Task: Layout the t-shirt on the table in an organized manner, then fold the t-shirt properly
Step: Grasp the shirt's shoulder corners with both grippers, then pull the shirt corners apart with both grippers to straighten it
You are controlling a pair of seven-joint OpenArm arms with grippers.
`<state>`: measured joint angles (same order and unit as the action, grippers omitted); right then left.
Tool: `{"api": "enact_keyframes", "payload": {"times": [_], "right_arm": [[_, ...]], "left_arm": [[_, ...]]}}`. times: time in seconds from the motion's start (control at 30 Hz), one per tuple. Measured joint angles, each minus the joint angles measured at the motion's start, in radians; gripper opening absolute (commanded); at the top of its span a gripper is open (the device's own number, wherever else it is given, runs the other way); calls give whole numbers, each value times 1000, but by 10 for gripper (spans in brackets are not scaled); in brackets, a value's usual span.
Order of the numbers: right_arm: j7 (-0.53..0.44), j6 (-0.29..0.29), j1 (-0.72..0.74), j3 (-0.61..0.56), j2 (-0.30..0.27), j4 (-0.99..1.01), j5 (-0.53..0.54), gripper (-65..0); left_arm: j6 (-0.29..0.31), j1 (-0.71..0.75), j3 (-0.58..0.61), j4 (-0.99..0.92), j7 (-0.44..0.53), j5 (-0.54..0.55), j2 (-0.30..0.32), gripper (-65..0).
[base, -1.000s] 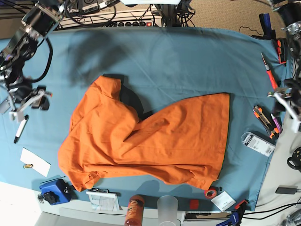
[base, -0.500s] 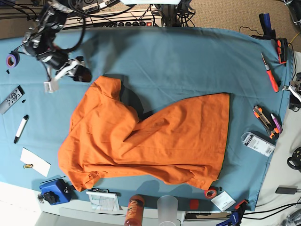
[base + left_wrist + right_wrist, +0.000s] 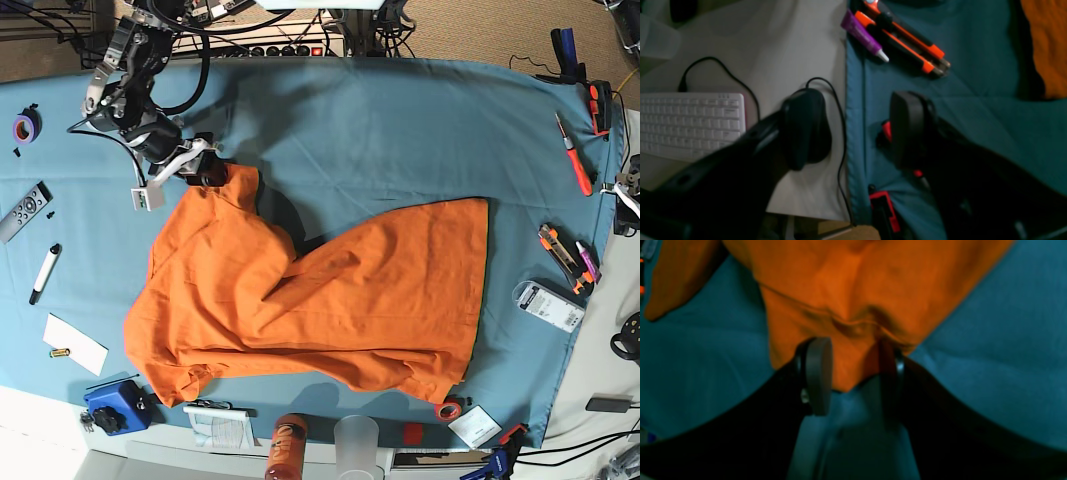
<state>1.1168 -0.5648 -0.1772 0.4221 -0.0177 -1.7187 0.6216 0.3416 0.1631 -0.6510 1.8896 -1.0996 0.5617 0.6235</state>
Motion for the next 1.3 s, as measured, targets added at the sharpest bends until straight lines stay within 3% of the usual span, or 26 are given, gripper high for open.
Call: {"api": "enact_keyframes", "payload": {"times": [0.17,0.2,0.3,0.57,0.87,1.03,1.13,1.3], "right_arm": [[-31,14,1,-43,13,0,-23,-427],[-30,15,2,-50,13,0,-23,-458],[-25,26,9,-57,16,0,-67,-646],[12,26,45,-56,12,-22,-108,-650],[70,20,47,-56,10,-411,-106,-650],[73,19,36,7,10,-463,-114,-650],[79,19,36,100,10,-463,-117,-650],[81,19,35,212,-37,-463,-100,-650]], "left_arm": [[0,0,0,0,0,0,0,-301],[0,0,0,0,0,0,0,-301],[0,0,0,0,0,0,0,-301],[-2,0,0,0,1,0,0,-301],[-4,0,0,0,7,18,-8,-301],[0,1,0,0,-8,68,-29,-301],[60,3,0,0,-40,151,-57,-301],[180,5,0,0,-96,345,-191,-300]]}}
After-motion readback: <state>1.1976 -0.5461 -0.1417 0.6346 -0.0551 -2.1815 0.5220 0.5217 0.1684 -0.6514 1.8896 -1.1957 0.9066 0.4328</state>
